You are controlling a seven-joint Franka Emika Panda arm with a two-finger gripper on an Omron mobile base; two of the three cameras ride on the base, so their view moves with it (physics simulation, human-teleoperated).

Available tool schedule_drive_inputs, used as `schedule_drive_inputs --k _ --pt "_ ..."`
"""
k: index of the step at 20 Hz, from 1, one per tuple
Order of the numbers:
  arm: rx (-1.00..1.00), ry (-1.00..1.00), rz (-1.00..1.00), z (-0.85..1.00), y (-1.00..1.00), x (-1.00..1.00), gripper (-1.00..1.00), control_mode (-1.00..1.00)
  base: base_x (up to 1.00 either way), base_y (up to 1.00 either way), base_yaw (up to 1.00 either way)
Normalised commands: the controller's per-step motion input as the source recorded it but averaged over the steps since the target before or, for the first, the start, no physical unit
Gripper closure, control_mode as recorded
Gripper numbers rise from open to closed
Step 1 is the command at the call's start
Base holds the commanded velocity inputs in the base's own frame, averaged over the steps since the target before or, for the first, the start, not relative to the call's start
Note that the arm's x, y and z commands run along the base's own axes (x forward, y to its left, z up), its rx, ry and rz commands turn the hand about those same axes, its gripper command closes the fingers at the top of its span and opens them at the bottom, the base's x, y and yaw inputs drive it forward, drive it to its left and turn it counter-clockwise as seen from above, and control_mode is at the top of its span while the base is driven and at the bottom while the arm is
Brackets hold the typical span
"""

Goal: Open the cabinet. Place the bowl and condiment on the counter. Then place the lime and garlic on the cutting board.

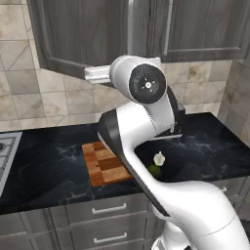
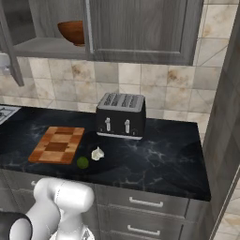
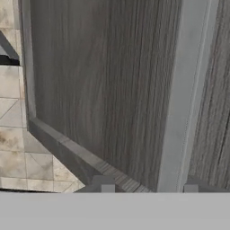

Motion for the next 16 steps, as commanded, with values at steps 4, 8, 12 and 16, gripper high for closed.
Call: schedule_drive_inputs --k 4,8,12,16 --pt "0.00 0.00 -0.02 -0.19 1.00 0.00 1.00 -1.00 0.00 0.00 0.00" --pt "0.00 0.01 0.00 -0.17 1.00 0.00 1.00 -1.00 0.00 0.00 0.00" --pt "0.01 0.00 0.00 -0.10 0.77 -0.04 1.00 -1.00 0.00 0.00 0.00" --pt "0.05 0.00 0.00 -0.09 0.42 -0.11 1.00 -1.00 0.00 0.00 0.00"
